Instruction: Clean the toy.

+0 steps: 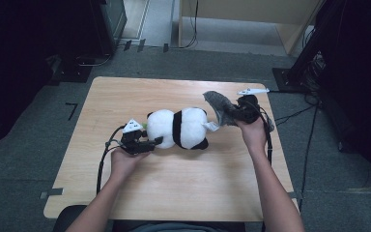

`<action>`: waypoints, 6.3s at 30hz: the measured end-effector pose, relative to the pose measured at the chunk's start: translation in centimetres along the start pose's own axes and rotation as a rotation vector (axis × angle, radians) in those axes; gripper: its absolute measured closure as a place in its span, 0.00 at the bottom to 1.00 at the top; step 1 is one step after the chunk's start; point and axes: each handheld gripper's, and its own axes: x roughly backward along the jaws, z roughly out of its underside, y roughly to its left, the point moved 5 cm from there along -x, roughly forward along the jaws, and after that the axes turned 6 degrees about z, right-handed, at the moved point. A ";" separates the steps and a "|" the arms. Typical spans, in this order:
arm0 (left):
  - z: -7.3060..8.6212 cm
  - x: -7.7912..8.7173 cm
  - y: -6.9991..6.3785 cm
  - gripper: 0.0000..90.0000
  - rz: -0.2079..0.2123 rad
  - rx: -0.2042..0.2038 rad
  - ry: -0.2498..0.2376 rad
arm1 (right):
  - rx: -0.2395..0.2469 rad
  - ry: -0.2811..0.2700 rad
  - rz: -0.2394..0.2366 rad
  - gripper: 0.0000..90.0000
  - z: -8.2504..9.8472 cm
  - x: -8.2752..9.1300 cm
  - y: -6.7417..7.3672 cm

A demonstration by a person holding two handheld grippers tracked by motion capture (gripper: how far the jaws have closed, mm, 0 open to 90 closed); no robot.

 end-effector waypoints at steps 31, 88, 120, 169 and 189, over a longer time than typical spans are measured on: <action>0.1 0.3 -0.5 0.44 -0.023 0.007 -0.009 | 0.152 0.020 -0.122 0.82 -8.4 -3.1 8.5; 0.2 0.2 -0.3 0.46 -0.013 0.057 -0.001 | 0.201 0.244 -0.059 0.80 -5.3 -8.3 5.2; -0.3 0.3 -0.4 0.30 0.007 0.074 -0.017 | 0.300 0.210 -0.238 0.81 -9.3 -10.7 16.7; -0.2 -0.2 0.0 0.41 -0.003 0.051 0.000 | 0.112 0.198 -0.064 0.81 -5.5 -6.8 3.2; -0.4 0.0 -0.3 0.42 -0.011 0.042 -0.007 | 0.288 0.100 -0.251 0.81 -8.4 -4.1 15.3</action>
